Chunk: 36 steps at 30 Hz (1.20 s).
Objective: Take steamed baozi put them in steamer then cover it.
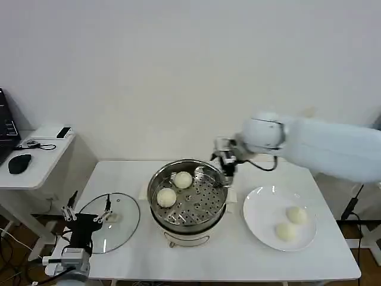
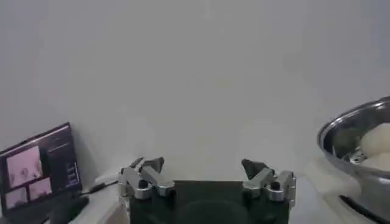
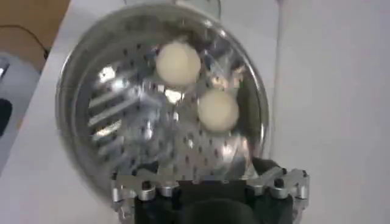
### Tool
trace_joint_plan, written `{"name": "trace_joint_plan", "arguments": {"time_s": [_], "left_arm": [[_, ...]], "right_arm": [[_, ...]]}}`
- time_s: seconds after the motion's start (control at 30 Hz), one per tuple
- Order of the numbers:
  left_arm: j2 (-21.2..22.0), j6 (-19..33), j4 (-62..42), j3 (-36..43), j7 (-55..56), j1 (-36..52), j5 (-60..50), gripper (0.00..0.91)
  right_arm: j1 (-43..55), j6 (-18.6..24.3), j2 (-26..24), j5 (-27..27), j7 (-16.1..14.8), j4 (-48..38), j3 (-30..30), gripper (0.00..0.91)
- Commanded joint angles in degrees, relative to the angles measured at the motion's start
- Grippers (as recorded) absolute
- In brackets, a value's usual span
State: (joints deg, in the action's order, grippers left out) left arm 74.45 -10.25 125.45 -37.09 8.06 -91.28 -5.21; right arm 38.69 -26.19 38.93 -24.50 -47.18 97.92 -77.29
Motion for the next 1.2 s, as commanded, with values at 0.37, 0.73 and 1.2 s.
{"name": "trace_joint_plan", "arguments": {"time_s": [0.37, 0.73, 1.2], "left_arm": [[0.3, 0.6, -1.4, 1.7, 0.1, -0.5, -1.3, 0.907], [1.0, 0.8, -1.5, 3.7, 0.3, -1.5, -3.5, 0.907], [1.1, 0.9, -1.5, 2.8, 0.4, -2.5, -3.9, 0.907]], "right_arm": [[-27.8, 12.4, -30.4, 27.1, -2.3, 6.9, 19.4, 0.907], [-70.6, 15.5, -27.6, 32.5, -0.5, 2.8, 54.4, 0.907], [-72.8, 15.7, -20.2, 34.3, -6.1, -2.4, 57.7, 0.907]]}}
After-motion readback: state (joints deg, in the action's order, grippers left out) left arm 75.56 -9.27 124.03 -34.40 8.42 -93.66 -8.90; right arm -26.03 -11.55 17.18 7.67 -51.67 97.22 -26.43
